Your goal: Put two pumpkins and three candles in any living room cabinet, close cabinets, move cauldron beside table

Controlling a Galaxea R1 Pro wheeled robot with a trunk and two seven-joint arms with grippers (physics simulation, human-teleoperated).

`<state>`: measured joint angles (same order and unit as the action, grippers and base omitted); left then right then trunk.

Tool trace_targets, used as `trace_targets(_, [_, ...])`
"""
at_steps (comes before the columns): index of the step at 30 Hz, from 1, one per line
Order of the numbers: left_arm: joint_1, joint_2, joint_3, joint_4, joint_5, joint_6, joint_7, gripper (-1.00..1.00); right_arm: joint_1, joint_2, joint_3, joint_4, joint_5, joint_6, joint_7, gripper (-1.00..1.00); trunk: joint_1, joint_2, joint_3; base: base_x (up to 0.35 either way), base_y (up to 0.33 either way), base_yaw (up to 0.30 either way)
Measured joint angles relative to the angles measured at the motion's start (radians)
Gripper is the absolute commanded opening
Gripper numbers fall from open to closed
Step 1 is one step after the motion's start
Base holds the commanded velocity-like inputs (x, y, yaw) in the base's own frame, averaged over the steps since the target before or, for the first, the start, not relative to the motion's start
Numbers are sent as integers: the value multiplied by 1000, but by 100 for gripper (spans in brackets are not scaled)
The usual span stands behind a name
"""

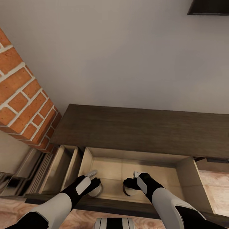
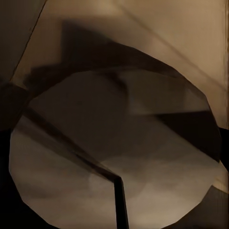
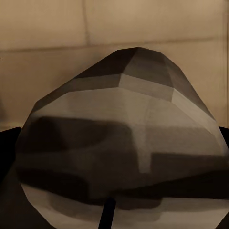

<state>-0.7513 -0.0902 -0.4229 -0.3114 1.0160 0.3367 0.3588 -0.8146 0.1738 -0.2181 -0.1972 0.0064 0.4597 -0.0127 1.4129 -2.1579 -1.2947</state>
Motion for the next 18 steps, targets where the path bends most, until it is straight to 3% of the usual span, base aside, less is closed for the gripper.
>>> trace_targets(6, [0,-1,-1,-15,-1,1,0,-100,0,0,0,0,-1,3,1,-100,0,0,0,0,0,-203])
trace_targets(14, [0,-1,-2,-26,-1,2,0,-100,0,0,0,0,-1,3,2,-100,0,0,0,-4,0,-20])
trace_targets(18, [0,-2,-3,-35,-1,2,0,-100,0,0,0,0,0,4,3,-100,0,0,0,-197,0,0])
